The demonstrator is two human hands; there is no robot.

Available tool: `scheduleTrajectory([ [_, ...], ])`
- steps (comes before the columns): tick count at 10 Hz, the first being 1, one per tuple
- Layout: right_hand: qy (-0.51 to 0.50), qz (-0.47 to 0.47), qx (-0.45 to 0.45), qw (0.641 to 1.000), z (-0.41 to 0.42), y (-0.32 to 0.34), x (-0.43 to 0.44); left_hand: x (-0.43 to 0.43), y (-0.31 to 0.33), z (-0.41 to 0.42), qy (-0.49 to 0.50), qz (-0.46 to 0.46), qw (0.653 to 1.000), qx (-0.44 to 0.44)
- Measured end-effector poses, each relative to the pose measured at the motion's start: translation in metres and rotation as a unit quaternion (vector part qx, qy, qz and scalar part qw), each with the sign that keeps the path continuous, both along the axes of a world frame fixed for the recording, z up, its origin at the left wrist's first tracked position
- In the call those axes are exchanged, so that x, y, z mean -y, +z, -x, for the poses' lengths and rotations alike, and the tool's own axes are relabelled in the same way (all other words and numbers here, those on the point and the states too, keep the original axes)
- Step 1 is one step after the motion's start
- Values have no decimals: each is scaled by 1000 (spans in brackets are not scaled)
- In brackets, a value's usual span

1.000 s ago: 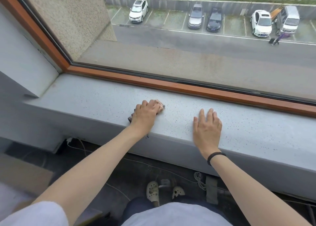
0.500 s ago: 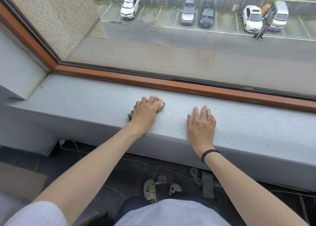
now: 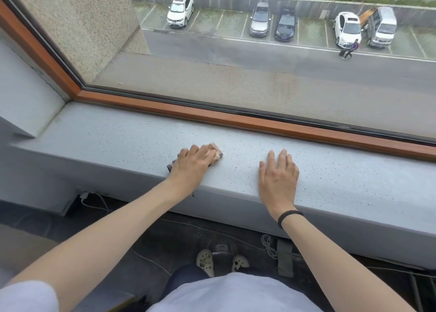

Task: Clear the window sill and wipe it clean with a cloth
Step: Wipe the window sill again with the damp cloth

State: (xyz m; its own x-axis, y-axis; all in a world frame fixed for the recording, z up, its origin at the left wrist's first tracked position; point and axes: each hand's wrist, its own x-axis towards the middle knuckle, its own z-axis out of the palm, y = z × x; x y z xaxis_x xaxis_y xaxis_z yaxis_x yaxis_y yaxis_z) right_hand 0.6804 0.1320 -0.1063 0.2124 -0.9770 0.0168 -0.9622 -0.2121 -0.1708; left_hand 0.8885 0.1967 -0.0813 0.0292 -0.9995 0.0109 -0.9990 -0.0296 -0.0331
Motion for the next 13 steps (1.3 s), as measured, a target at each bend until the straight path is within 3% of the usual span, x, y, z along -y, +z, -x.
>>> scheduleTrajectory([
  [1, 2, 0, 0, 1000, 0, 0, -1, 36, 10, -1, 99, 11, 994, -38],
  [2, -1, -2, -4, 1000, 0, 1, -1, 34, 9, 39, 136, 25, 984, -112],
  [3, -1, -6, -4, 1000, -2, 2, -1, 1, 2, 53, -20, 0, 996, -83],
  [4, -2, -7, 0, 1000, -2, 3, -1, 4, 3, 5, -12, 14, 998, -64],
  [5, -4, -5, -3, 1000, -1, 3, -1, 30, 5, -20, 120, 34, 990, -58],
  [6, -4, -7, -2, 1000, -1, 2, 0, 35, 6, 18, 145, 52, 984, -94],
  [7, -5, 0, -7, 1000, 0, 1, 0, 1, -5, 40, -19, 12, 996, -83],
  [8, -1, 0, -12, 1000, -1, 1, 0, -1, 2, -6, -26, 7, 998, -52],
  [9, -3, -2, -11, 1000, -2, 1, 0, 24, 13, -33, 121, 33, 991, -47],
  [10, -1, 0, -10, 1000, 0, 0, 0, 20, 10, 4, 104, 42, 989, -97],
  [11, -1, 0, -8, 1000, -1, 0, 1, -12, -11, 26, -70, 14, 991, -114],
  [12, -1, -1, -6, 1000, -1, -1, 2, -1, -10, -16, -74, 28, 996, -41],
  [13, -1, 2, -9, 1000, 0, -2, 2, 35, 3, -49, 130, 49, 990, 19],
])
